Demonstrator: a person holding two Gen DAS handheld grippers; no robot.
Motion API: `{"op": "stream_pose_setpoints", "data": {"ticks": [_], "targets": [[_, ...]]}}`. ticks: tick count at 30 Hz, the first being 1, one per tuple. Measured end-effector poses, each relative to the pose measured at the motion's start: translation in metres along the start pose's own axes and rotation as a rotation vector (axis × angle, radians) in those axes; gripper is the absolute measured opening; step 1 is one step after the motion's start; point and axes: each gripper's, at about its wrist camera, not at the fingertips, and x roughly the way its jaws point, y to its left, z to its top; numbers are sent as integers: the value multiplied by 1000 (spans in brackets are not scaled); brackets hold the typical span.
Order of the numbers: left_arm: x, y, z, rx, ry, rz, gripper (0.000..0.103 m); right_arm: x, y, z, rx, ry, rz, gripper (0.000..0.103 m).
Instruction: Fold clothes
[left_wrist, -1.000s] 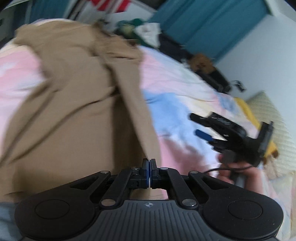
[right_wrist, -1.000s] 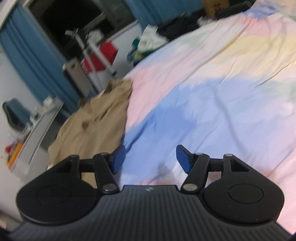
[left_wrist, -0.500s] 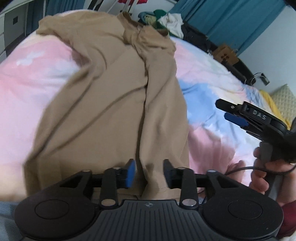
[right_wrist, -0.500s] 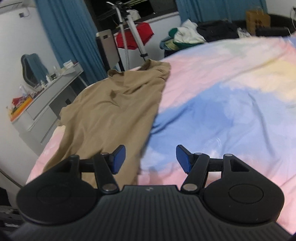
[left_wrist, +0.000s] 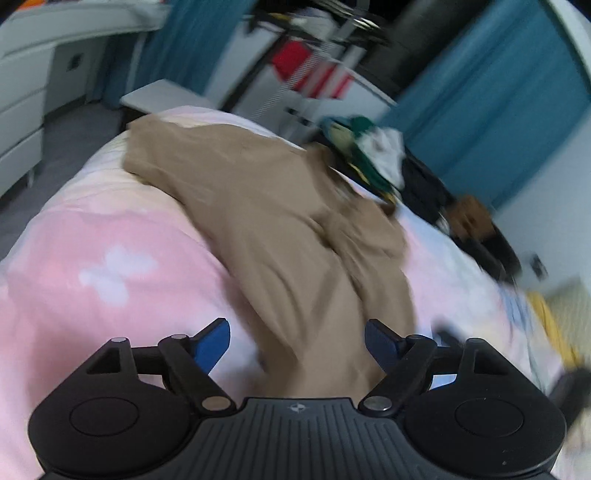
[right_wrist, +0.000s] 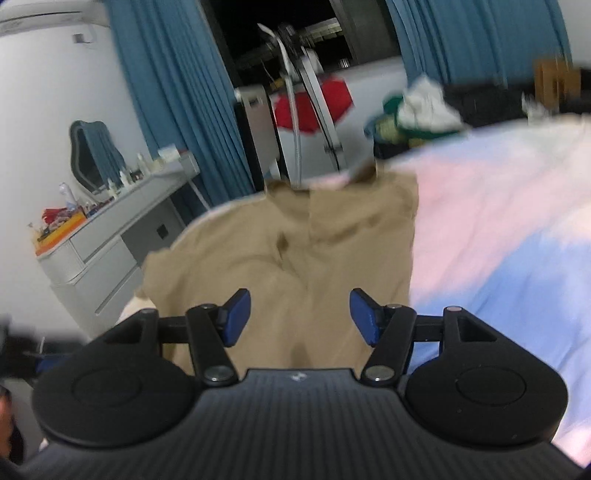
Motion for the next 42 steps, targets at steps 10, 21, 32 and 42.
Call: {"op": "stream_pose_setpoints", "data": {"ticks": [10,21,32,42], "targets": [[103,91,65,-297,-208,-5,79,10,-11,-3,3,-36,-30,63],[152,110,130,-220,-385,195,57,36,-26,-5,73,-5,-47,63],[174,-9,164,317,-374,432,4,42,-28,-2,68,16,-89,63],[220,-207,106,743,-361,397,4,20,-46,8,148,-14,-112,63]]}}
